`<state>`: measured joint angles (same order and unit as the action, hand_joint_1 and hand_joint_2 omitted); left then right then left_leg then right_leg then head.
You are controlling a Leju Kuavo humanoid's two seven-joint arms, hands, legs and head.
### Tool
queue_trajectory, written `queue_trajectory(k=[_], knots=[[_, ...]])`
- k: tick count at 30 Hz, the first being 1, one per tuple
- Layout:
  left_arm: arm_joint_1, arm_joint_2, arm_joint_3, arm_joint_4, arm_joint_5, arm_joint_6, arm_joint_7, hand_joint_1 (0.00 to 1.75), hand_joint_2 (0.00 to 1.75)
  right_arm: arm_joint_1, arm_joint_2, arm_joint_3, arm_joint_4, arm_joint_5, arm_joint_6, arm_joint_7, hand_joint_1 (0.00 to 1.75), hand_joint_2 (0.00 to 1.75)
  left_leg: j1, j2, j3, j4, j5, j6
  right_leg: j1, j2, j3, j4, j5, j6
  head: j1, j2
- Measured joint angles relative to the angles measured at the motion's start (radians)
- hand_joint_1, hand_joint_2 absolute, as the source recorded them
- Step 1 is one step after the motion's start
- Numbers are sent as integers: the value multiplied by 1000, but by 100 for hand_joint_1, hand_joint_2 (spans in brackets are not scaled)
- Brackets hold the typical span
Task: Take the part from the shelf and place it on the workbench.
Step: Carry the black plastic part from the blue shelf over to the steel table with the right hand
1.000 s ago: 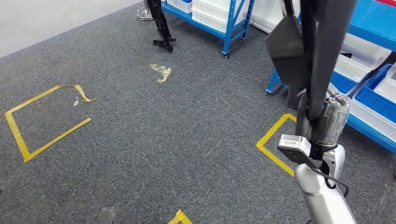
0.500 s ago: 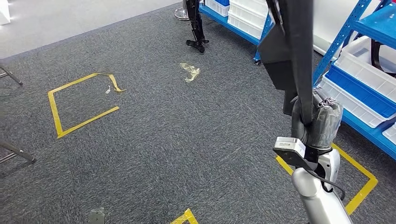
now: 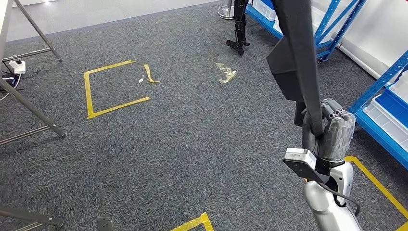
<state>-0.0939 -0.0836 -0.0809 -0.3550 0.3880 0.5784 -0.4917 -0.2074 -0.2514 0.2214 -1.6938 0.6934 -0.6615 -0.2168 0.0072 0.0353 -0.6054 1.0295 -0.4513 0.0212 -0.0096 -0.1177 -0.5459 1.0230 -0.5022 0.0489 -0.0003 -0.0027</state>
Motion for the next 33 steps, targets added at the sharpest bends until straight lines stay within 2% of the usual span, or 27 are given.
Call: queue_trajectory(k=[1,3,5,6,7,8,9,10,11,12,14,15,16,18,20,21,22,23,25,26,27,29,30,31,32,33], knots=[[0,0,-4,2,-6,-18,15,0,175,4,0,0,0,-4,-1,-1,175,0,0,-12,0,-3,4,9,-4,24,-12,26,-15,1,1,0],[-2,2,-15,4,-20,-45,40,0,175,13,1,0,-1,-9,-3,-4,175,0,1,-37,-3,-5,9,21,-7,86,-67,137,-64,-4,5,0],[-3,3,-28,6,-30,-61,59,0,175,23,1,2,-1,-10,-5,-4,175,0,-1,-66,-7,-5,11,26,-5,110,-131,259,-101,-6,7,0],[-3,4,-33,7,-32,-65,66,0,175,27,2,3,-1,-10,-6,-4,175,0,-2,-81,-7,-5,12,27,-4,114,-145,280,-100,-3,7,0],[-3,6,-37,8,-34,-67,71,0,175,30,3,4,-1,-10,-6,-4,175,0,-3,-96,-7,-4,13,27,-4,117,-138,257,-82,3,7,0],[-3,8,-40,9,-39,-69,75,0,175,32,4,4,-1,-10,-7,-4,175,0,-4,-111,-6,-4,13,27,-4,124,-112,198,-53,9,7,0],[-3,10,-44,10,-47,-72,82,0,175,32,4,5,-1,-11,-8,-4,175,0,-4,-125,-6,-4,14,25,-6,143,-79,123,-24,12,7,0],[-4,12,-51,10,-60,-74,92,0,175,33,6,5,-1,-14,-8,-4,175,0,-5,-139,-7,-3,15,22,-6,158,-49,59,-1,11,7,0],[-5,14,-60,10,-77,-79,104,0,175,35,8,5,-1,-18,-8,-5,175,0,-6,-150,-9,-3,17,17,-5,170,-29,19,13,7,6,0],[-5,18,-71,11,-96,-83,119,0,175,37,12,6,-1,-23,-8,-6,175,0,-7,-160,-13,-3,19,12,-3,175,-22,3,17,0,6,0],[-5,27,-93,11,-127,-89,142,0,175,40,27,10,0,-29,-6,-9,175,0,-5,-171,-22,-5,23,1,-2,156,-21,1,22,-14,5,0],[-4,31,-102,12,-135,-90,150,0,175,40,35,13,0,-31,-4,-11,175,0,-6,-157,-27,0,19,-4,-4,146,-21,-2,25,-22,5,0],[-4,35,-109,12,-140,-90,154,0,175,38,42,15,1,-31,-3,-13,175,0,-7,-131,-39,19,5,-8,-8,136,-20,-5,27,-30,2,0],[-6,39,-118,12,-144,-90,159,0,175,36,51,20,2,-32,2,-15,175,0,-7,-70,-87,117,-51,-16,-8,113,-20,-8,28,-44,-3,0],[-8,42,-126,12,-145,-91,161,0,175,35,57,23,4,-31,11,-15,175,0,-3,-50,-147,242,-102,-24,-5,85,-20,-8,26,-49,-5,0],[-7,42,-128,12,-144,-91,162,0,175,34,58,25,6,-30,18,-15,175,0,-1,-48,-162,272,-107,-27,-4,72,-20,-7,25,-49,-6,0],[-6,42,-128,12,-142,-90,163,0,175,33,60,27,9,-30,25,-15,175,0,1,-44,-156,261,-92,-29,-3,59,-20,-7,24,-50,-6,0],[-5,43,-128,12,-140,-89,163,0,175,29,61,28,11,-29,33,-15,175,0,3,-35,-130,212,-64,-29,-3,46,-19,-7,23,-49,-6,0],[-7,41,-128,12,-134,-89,163,0,175,17,63,33,16,-25,50,-14,175,0,-1,9,-53,73,-11,-25,2,25,-16,-6,19,-45,-6,0],[-8,40,-128,12,-131,-90,163,0,175,9,62,35,19,-23,58,-14,175,0,-4,26,-27,25,3,-20,6,15,-15,-5,17,-41,-4,0],[-8,37,-128,12,-129,-91,162,0,175,0,61,38,23,-20,66,-14,175,0,-8,34,-16,1,6,-15,10,6,-13,-4,14,-36,-3,0],[-7,32,-128,13,-124,-96,161,0,175,-16,60,45,30,-15,77,-14,175,0,-14,13,-15,-5,7,-2,12,-15,-10,-5,11,-27,1,0],[-6,28,-128,13,-124,-99,160,0,175,-23,58,48,33,-14,80,-14,175,0,-13,2,-12,-9,10,4,10,-10,-9,-2,7,-22,1,0],[-5,24,-128,14,-124,-100,160,0,175,-28,56,52,35,-12,82,-14,175,0,-11,-10,-8,-13,14,11,7,11,-15,14,-4,-18,1,0],[-6,19,-128,14,-124,-101,159,0,175,-31,51,54,37,-11,82,-14,175,0,-7,-22,-4,-17,17,18,5,41,-29,48,-23,-18,2,0],[-7,14,-129,14,-124,-102,159,0,175,-32,45,56,40,-12,82,-14,175,0,-4,-35,-4,-18,20,23,1,76,-56,105,-49,-19,4,0]])
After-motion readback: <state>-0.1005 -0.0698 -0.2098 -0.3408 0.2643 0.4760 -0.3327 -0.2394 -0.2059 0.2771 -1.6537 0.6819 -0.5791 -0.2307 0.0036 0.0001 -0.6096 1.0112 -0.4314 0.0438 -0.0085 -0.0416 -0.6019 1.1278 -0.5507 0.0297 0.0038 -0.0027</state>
